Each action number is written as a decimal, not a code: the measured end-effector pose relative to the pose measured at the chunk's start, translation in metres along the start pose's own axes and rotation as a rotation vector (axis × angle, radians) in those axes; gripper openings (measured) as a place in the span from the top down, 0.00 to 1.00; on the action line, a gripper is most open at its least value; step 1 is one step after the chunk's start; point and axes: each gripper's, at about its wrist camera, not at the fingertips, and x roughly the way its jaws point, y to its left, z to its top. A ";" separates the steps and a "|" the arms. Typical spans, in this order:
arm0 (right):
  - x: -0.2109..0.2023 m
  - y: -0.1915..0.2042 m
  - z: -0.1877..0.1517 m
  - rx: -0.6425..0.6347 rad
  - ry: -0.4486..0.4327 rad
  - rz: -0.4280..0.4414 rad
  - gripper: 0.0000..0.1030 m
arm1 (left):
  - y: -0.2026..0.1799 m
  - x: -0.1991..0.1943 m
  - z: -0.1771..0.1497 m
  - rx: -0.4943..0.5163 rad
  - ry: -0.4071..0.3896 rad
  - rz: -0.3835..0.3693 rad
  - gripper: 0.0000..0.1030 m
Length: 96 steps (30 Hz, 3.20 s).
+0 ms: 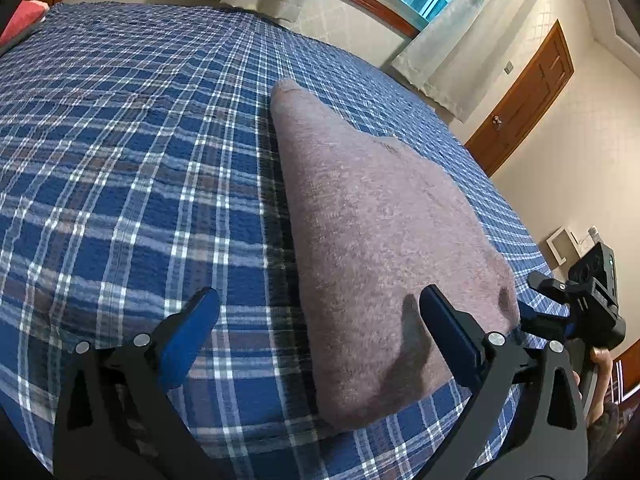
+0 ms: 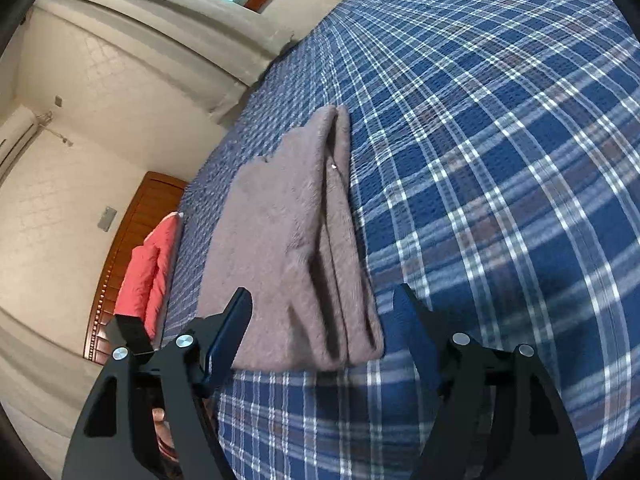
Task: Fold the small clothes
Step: 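Grasp the sweater end with the left gripper while the right gripper holds the fold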
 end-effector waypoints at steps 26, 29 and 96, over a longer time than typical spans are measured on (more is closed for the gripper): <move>0.082 0.037 0.043 -0.146 0.057 0.040 0.73 | -0.018 0.054 0.052 0.134 0.085 -0.027 0.67; 0.079 0.054 0.042 -0.189 0.019 0.028 0.75 | -0.025 0.043 0.055 0.161 0.058 -0.009 0.74; 0.072 0.063 -0.073 -0.069 0.216 0.154 0.73 | 0.060 -0.107 -0.048 -0.024 0.001 0.017 0.51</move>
